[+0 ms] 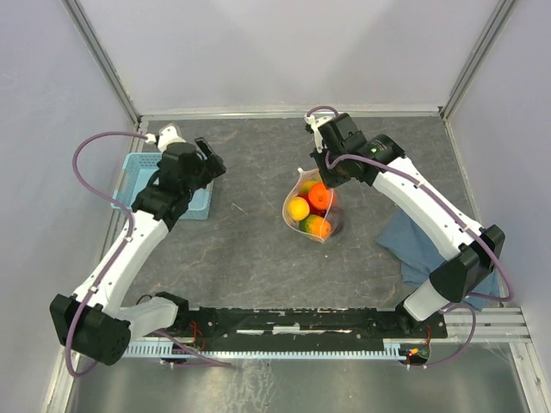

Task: Place the food in the zip-top bag and seal the zipper
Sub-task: Place the fake fruit in the zipper food storage bag, then pick up the fake fruit from the bin.

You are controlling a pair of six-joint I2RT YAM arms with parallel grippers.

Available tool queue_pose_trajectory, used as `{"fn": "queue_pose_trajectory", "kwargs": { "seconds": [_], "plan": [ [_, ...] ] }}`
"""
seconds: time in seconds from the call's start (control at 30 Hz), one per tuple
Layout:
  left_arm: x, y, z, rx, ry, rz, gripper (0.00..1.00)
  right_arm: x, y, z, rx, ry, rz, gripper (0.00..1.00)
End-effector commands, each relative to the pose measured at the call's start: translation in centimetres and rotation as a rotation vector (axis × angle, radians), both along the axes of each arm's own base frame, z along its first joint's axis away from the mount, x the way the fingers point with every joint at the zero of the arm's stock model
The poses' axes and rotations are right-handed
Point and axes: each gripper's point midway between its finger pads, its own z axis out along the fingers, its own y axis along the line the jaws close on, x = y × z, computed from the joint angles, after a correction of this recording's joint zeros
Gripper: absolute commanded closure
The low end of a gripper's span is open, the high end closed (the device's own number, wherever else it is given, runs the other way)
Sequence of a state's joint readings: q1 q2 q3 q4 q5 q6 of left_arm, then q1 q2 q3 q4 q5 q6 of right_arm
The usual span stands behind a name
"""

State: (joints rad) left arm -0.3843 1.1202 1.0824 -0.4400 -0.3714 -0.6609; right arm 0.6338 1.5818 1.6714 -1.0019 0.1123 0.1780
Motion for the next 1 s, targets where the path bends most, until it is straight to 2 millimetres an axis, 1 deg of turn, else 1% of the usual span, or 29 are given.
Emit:
{"fn": "queue_pose_trajectory", "kwargs": {
  "seconds": [0.0, 0.23, 0.47, 0.53, 0.6, 0.67, 0.77, 0.87, 0.9, 0.97],
  "plan": [
    [1.1, 1.7, -2.9, -0.119, 0.092, 0.056, 0.09, 0.6, 0.4, 3.0, 0.07, -0.091, 0.007, 0.98],
    [3.8, 4.8, -8.1, -0.218, 0.19, 0.146, 0.11, 0.5, 0.2, 2.9, 0.062, -0.096, 0.011, 0.98],
    [6.1, 8.8, -11.6, -0.226, 0.266, 0.256, 0.15, 0.6, 0.3, 2.5, 0.056, -0.094, 0.017, 0.98],
    [6.8, 9.6, -12.6, -0.228, 0.281, 0.276, 0.16, 0.6, 0.3, 2.5, 0.055, -0.093, 0.019, 0.98],
    [7.6, 9.9, -13.4, -0.242, 0.296, 0.282, 0.18, 0.6, 0.4, 2.3, 0.052, -0.091, 0.021, 0.98],
    [8.6, 9.7, -14.5, -0.259, 0.32, 0.272, 0.2, 0.7, 0.4, 2.2, 0.049, -0.089, 0.02, 0.98],
    [10.1, 9.4, -15.3, -0.273, 0.336, 0.262, 0.21, 0.8, 0.4, 2.1, 0.044, -0.086, 0.023, 0.98],
    [11.7, 9.1, -15.6, -0.292, 0.334, 0.246, 0.21, 0.9, 0.4, 1.9, 0.035, -0.087, 0.022, 0.98],
    [11.9, 9.0, -16.1, -0.294, 0.346, 0.245, 0.21, 1.0, 0.3, 1.8, 0.031, -0.086, 0.022, 0.98],
    [12.7, 8.9, -16.6, -0.3, 0.359, 0.238, 0.21, 1.1, 0.2, 1.7, 0.021, -0.088, 0.018, 0.98]
  ]
}}
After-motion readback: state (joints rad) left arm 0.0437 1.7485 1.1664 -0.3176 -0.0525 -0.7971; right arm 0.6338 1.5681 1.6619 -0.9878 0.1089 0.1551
